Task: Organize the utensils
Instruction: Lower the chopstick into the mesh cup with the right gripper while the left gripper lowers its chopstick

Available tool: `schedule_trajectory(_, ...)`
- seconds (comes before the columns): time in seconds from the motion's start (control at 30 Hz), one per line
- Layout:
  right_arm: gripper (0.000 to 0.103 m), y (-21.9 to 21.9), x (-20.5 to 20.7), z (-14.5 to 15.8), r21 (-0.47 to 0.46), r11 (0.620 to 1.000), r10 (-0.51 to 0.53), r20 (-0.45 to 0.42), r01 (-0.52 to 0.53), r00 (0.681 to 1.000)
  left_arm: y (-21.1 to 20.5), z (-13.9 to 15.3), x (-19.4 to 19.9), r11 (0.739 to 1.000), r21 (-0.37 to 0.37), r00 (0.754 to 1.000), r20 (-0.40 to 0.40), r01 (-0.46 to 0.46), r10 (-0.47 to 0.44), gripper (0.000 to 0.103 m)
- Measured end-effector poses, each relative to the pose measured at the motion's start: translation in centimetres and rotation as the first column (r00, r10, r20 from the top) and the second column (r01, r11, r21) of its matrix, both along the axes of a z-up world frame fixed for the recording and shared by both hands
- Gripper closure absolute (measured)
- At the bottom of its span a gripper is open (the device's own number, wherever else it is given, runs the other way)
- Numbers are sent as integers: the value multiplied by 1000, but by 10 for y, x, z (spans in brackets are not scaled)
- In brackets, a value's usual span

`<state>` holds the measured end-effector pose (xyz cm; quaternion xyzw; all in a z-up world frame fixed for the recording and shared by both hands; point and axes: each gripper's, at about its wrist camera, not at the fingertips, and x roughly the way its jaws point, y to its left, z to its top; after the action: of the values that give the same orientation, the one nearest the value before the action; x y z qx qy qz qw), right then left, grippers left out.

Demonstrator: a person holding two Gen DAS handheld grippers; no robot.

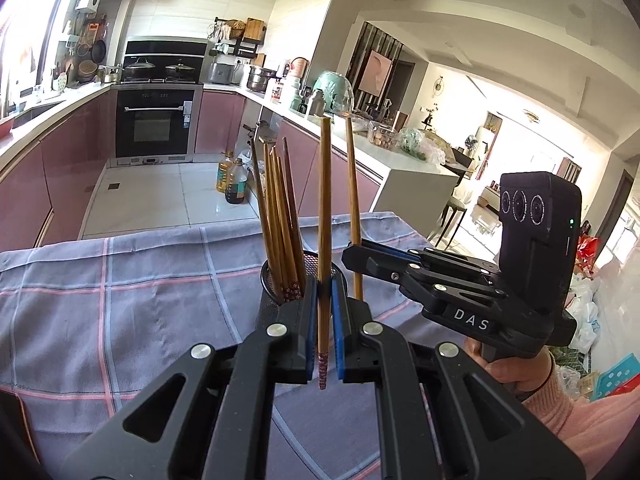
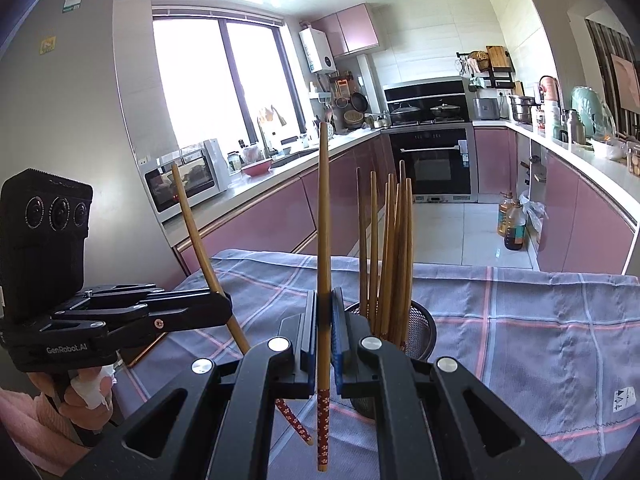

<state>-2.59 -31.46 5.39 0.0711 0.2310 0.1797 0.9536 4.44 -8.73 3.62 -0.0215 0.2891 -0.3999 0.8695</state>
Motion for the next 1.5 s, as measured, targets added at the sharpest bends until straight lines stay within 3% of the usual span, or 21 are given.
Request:
schedule_trajectory(1.0,97,-6,14,29,12,1000,-15,85,14,996,-9,54,5,999,-50,995,97,-7,12,95)
schedule_trajectory(1.5,97,3,30,39,-18,999,-41,116,43,992,-21,58,13,998,-36,992,117,-51,54,95)
